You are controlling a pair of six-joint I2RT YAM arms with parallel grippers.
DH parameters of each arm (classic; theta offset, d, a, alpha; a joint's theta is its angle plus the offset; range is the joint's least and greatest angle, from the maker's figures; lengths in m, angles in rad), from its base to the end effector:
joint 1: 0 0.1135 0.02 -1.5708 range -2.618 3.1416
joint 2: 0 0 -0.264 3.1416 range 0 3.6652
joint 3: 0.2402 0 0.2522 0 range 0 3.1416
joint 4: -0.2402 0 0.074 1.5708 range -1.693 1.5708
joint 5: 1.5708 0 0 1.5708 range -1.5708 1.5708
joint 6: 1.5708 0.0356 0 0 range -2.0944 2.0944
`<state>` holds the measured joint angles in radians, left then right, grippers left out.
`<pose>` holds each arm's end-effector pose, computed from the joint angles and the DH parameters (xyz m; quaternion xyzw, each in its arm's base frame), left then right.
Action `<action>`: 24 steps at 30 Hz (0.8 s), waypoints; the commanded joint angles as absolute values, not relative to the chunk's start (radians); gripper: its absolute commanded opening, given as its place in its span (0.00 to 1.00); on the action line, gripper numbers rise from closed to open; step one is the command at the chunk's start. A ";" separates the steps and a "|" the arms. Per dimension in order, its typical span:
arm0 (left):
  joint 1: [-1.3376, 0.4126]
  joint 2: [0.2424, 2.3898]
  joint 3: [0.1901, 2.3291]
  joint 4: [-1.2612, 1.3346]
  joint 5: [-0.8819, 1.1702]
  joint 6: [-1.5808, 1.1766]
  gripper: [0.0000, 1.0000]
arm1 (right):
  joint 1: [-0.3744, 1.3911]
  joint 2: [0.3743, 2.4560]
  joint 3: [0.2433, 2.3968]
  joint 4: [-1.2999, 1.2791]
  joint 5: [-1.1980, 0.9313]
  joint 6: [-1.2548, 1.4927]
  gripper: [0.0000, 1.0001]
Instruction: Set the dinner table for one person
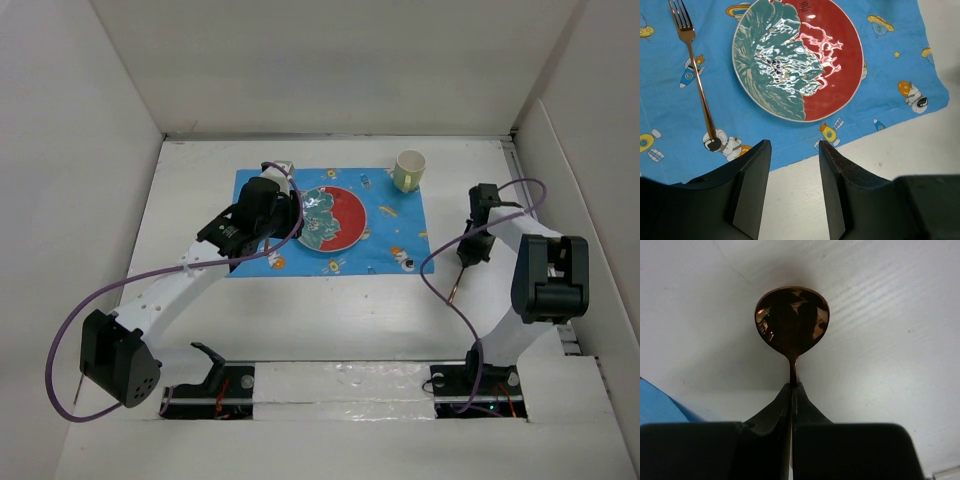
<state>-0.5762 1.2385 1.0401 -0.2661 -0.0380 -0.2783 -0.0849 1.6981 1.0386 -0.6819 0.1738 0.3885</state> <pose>0.2387 -0.1535 0.3245 0.1164 0.8428 -0.2029 0.4848 0.3070 -0.0323 0.1665 0.2417 0.9598 -0.0680 0.1257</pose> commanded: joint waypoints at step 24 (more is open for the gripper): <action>-0.575 1.161 1.227 -0.313 -0.121 -0.333 0.42 | 0.451 1.943 1.830 -0.893 0.124 0.293 0.00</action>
<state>-0.5762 1.1992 1.1755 -0.2890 -0.1032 -0.3168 0.4618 1.8557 1.7821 -0.8982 0.1486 0.3412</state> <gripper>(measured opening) 0.416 0.019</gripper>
